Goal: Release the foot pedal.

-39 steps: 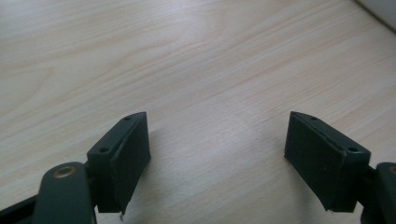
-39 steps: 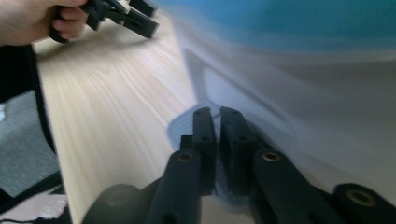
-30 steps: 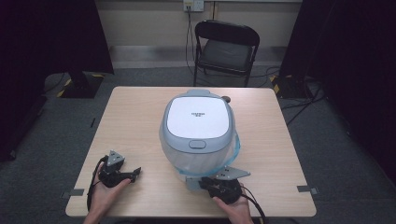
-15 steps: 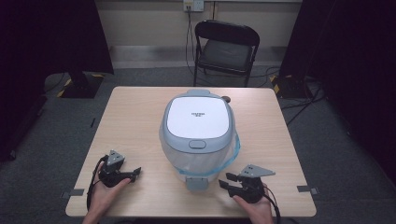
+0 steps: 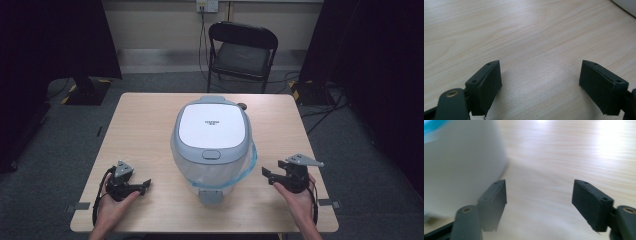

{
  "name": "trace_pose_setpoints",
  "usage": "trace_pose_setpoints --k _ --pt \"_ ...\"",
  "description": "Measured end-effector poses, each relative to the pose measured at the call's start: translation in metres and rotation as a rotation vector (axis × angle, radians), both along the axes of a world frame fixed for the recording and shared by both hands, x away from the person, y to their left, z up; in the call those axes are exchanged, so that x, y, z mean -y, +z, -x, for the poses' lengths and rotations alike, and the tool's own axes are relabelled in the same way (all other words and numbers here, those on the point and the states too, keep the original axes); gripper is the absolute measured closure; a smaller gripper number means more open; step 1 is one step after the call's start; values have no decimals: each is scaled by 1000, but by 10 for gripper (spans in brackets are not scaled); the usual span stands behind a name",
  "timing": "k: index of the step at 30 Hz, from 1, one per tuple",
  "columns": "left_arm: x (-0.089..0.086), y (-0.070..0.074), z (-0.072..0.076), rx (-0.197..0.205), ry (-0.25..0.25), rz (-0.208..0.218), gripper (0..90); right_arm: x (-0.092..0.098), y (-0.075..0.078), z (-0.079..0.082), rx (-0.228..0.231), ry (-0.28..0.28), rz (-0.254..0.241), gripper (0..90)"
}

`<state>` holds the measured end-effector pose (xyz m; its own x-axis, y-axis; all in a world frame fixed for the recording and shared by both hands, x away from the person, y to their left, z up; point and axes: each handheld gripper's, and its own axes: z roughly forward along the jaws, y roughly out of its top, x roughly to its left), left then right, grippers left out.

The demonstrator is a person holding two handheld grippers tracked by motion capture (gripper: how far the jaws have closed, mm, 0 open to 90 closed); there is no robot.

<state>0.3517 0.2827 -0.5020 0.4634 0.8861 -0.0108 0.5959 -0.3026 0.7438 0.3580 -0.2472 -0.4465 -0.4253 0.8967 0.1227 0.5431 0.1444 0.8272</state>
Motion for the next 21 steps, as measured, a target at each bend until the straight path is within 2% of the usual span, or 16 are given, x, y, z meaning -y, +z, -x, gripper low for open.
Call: trace_pose_setpoints --k 2,3,6,8,12,15,19,21 --pt "0 0 0 1 -1 1 172 7 -2 -8 -14 -40 -15 233" --pt "0 0 0 1 -1 1 172 7 -2 -8 -14 -40 -15 233" --pt "0 0 0 1 -2 2 171 15 -11 -19 -44 -76 12 203" --pt "0 0 0 1 -2 2 171 18 -18 -24 -68 -102 51 174" --pt "0 0 0 0 -2 1 171 26 -29 -31 -109 -138 87 161" --pt "0 0 0 1 -2 1 171 32 -35 -36 -144 -161 105 156" --pt "0 0 0 1 -2 2 171 32 -41 -36 -145 -166 123 164" --pt "0 0 0 1 -2 2 171 32 -44 -37 -160 -165 130 165"
